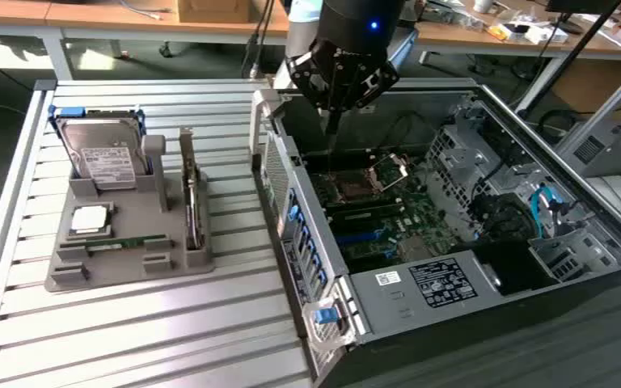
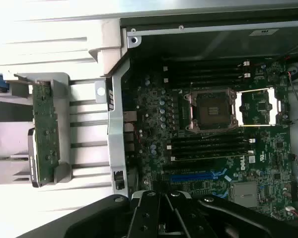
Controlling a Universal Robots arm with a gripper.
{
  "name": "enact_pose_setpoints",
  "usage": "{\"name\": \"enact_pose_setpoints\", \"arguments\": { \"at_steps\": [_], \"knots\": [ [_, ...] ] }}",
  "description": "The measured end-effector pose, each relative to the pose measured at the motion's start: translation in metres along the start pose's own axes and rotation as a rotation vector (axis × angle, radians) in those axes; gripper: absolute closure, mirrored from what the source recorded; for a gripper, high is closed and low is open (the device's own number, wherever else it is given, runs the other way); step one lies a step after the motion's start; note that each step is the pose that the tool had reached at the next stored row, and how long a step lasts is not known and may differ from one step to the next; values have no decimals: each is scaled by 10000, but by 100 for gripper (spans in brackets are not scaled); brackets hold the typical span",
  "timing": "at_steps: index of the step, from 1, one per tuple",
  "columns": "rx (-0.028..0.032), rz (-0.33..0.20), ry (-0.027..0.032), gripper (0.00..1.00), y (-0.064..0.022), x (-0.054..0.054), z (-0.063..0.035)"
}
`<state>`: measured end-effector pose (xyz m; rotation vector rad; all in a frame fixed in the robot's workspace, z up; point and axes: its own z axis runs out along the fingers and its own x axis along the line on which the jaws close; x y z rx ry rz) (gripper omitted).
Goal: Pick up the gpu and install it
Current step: 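Reach for the gpu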
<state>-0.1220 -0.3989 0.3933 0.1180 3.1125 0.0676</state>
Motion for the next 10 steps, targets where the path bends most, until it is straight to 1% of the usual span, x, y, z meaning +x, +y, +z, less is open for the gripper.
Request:
{"name": "enact_pose_setpoints", "arguments": {
  "at_steps": [10],
  "knots": [
    [0, 0, 0, 89, -2, 31, -1]
  ]
}}
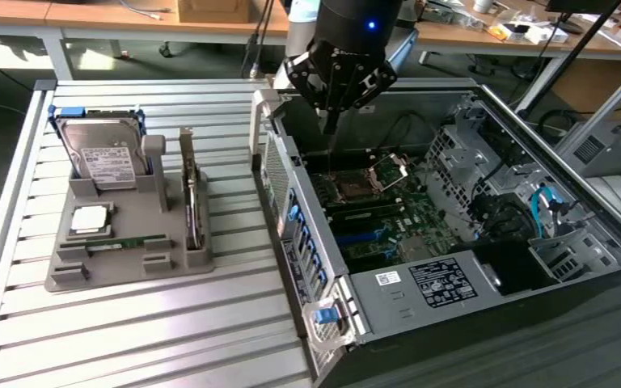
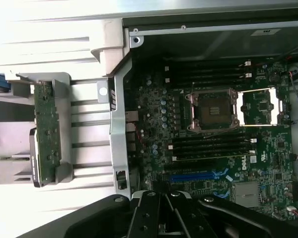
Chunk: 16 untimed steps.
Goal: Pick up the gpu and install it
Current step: 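Reach for the gpu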
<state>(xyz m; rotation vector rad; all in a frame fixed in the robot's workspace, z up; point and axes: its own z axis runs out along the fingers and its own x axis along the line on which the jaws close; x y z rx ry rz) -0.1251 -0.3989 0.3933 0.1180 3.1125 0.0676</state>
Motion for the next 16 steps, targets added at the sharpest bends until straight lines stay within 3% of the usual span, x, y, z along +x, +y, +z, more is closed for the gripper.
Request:
{"name": "enact_pose_setpoints", "arguments": {
  "at_steps": [16],
  "knots": [
    [3, 0, -1, 89, -3, 34, -1]
  ]
}}
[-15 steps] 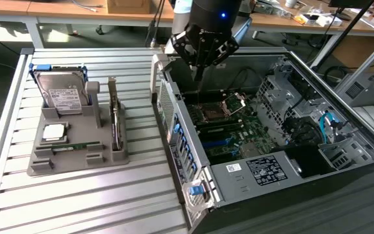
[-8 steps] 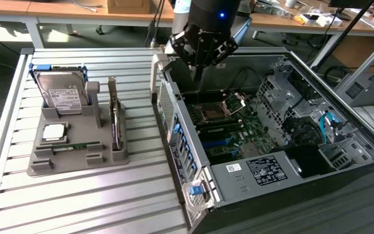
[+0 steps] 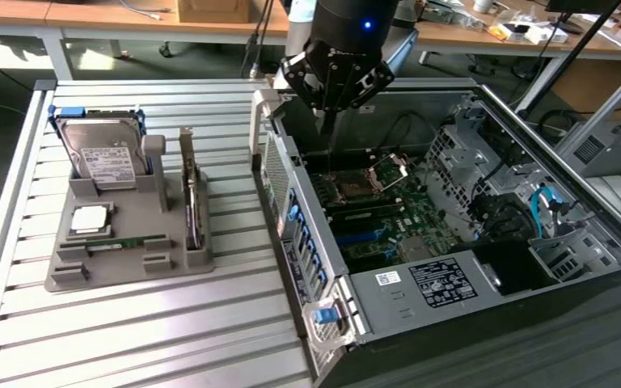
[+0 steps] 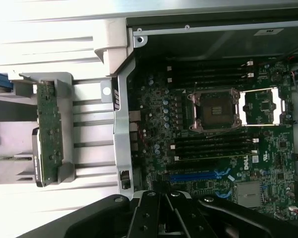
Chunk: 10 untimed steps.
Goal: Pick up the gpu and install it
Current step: 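Reach for the gpu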
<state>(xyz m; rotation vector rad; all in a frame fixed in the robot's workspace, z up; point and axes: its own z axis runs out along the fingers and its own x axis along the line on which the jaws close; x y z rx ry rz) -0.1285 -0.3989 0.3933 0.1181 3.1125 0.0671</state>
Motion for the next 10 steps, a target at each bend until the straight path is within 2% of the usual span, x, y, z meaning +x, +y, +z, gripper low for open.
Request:
{"name": "enact_pose_setpoints", "arguments": {
  "at_steps": [10],
  "knots": [
    [9, -2, -1, 89, -2, 24, 0]
  ]
}}
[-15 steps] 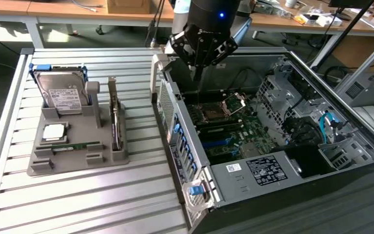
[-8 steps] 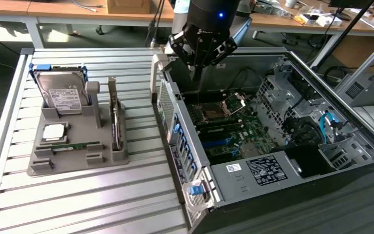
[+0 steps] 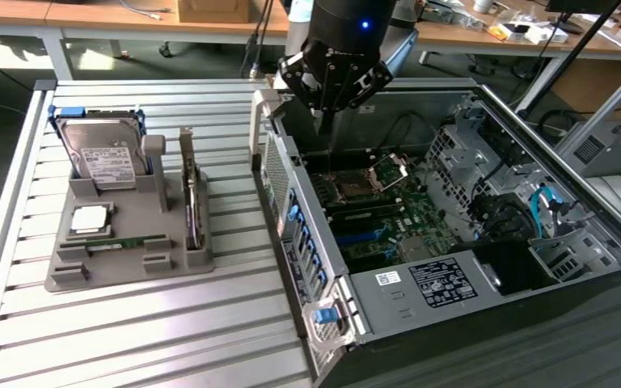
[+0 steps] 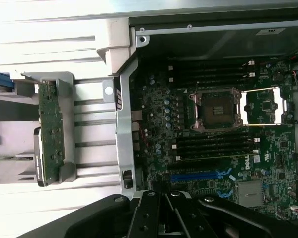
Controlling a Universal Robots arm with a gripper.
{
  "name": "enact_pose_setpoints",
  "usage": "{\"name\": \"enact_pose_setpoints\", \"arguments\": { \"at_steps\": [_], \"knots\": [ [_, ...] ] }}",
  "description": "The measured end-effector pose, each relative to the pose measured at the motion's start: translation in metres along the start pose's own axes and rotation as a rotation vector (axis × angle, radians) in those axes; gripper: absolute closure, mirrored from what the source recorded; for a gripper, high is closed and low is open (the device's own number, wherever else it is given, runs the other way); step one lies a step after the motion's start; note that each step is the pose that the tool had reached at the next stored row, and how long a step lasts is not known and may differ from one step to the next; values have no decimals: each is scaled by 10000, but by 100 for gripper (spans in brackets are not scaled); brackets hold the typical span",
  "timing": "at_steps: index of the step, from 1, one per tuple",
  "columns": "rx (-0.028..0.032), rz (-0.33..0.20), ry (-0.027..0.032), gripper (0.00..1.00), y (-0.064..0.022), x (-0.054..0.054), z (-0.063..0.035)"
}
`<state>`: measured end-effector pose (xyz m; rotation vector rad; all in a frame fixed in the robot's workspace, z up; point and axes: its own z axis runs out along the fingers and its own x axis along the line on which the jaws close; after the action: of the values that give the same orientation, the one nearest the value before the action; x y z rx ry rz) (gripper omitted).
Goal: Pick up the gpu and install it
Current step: 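Reach for the gpu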
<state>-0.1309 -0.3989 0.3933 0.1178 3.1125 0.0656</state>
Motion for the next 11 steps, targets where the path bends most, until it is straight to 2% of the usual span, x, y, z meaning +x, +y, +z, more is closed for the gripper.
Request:
{"name": "enact_pose_setpoints", "arguments": {
  "at_steps": [11],
  "knots": [
    [15, 1, -1, 89, -2, 22, -1]
  ]
}}
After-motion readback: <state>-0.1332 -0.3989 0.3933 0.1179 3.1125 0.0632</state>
